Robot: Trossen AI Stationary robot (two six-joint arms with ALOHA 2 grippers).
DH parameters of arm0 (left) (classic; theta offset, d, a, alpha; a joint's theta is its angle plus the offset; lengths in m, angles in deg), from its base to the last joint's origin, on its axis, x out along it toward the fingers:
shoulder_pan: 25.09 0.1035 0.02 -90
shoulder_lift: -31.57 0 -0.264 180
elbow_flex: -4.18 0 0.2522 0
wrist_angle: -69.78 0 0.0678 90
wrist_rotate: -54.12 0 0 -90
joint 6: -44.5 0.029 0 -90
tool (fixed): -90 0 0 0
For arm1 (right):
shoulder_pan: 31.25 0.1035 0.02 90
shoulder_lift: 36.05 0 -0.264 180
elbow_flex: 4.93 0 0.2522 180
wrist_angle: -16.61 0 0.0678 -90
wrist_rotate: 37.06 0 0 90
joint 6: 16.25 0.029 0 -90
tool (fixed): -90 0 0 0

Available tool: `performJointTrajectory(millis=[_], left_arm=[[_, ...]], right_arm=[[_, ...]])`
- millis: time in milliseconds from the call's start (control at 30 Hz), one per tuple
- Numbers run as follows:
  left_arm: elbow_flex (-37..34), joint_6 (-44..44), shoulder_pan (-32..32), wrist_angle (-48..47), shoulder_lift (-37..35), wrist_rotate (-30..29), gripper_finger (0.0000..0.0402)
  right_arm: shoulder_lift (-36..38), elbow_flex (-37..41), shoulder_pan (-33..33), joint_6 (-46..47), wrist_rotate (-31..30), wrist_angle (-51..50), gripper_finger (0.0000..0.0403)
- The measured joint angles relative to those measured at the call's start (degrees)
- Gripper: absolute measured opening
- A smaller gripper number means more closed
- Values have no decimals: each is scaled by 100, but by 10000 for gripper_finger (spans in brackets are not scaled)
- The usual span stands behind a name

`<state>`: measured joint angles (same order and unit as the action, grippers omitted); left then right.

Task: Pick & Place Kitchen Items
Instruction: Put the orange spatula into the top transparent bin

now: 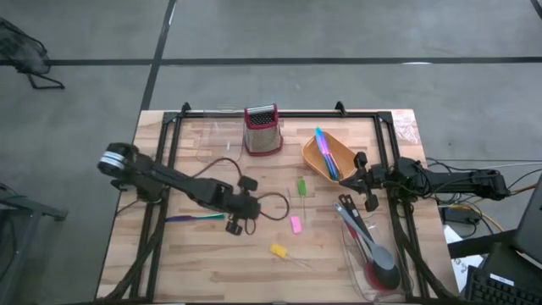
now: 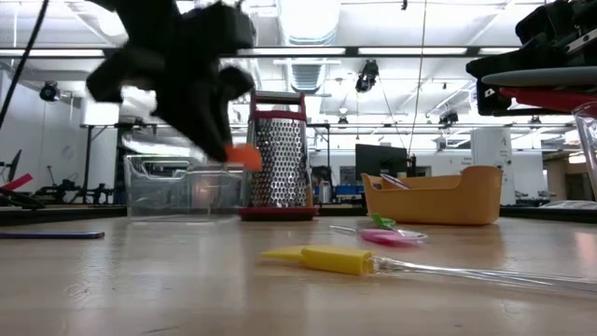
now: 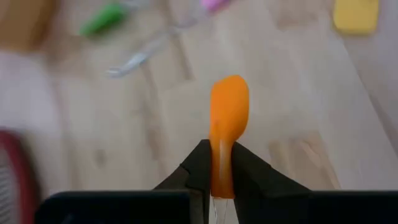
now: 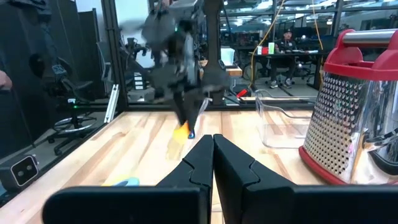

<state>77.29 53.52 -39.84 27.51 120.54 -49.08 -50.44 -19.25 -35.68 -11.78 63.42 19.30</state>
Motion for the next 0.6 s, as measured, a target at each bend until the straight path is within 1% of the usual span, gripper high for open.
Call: performJointTrajectory(millis=[133, 233, 467, 600], left_arm=[[-30, -208, 8, -57, -492, -426, 42], [-42, -210, 74, 1, -795, -608, 41], [-63, -789, 234, -124, -1426, -1942, 42], [-63, -1430, 406, -265, -1709, -2675, 43]], right_arm=[[2, 0, 2, 0, 2, -2, 8], [4, 0, 0, 0, 2, -1, 8], [2, 0, 2, 0, 2, 0, 8], [2, 0, 2, 0, 2, -2, 8]])
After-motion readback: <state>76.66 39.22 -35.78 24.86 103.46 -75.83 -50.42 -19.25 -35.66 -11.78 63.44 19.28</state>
